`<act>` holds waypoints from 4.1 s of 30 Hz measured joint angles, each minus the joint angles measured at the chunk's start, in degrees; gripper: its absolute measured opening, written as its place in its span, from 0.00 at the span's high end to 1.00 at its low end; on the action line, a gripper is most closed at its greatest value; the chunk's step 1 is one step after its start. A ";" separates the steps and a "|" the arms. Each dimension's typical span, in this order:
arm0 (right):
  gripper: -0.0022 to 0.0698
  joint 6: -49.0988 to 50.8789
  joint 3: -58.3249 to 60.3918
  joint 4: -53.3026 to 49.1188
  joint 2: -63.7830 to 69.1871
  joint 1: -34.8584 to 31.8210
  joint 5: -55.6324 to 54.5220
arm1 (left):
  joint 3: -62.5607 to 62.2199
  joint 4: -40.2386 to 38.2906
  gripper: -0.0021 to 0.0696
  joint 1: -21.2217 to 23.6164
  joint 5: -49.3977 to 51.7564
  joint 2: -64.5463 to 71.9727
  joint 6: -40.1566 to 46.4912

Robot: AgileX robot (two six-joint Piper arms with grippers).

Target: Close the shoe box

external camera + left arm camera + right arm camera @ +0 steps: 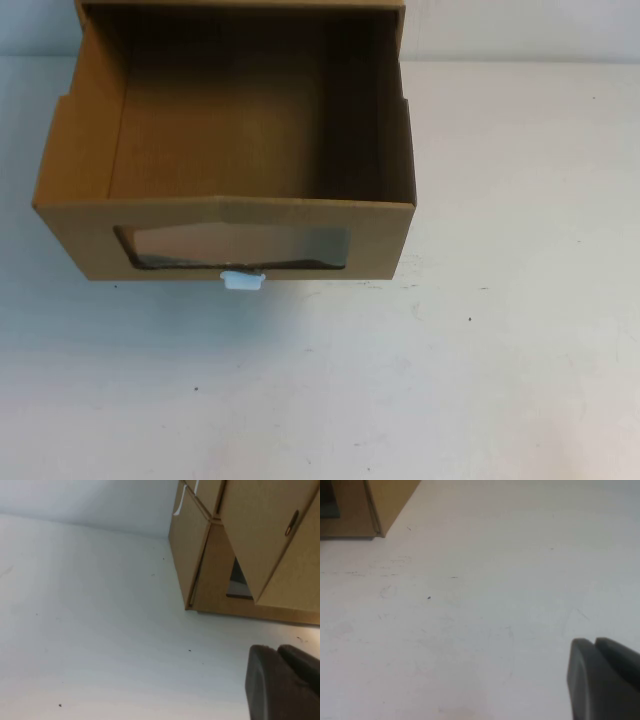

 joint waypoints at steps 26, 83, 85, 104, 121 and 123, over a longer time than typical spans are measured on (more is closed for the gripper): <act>0.99 0.00 0.00 0.00 0.00 0.00 0.00 | 0.00 -0.13 0.97 0.00 -0.22 0.00 0.91; 0.99 -0.13 0.00 0.09 0.00 0.00 0.00 | -117.70 -24.88 0.97 -4.13 40.74 107.77 29.52; 0.99 -0.13 0.00 0.09 0.00 0.00 0.00 | -121.41 -22.27 0.97 -4.60 42.80 110.58 27.64; 0.99 -1.22 -7.28 42.08 2.90 0.00 -3.72 | -125.67 -18.86 0.97 -4.69 46.72 114.43 24.26; 0.99 -14.34 -53.85 30.62 53.71 4.28 34.27 | -125.67 -18.72 0.97 -4.69 46.76 114.43 24.17; 0.99 -13.87 -57.39 29.46 58.02 9.56 32.74 | -125.67 -18.72 0.97 -4.69 46.76 114.43 24.17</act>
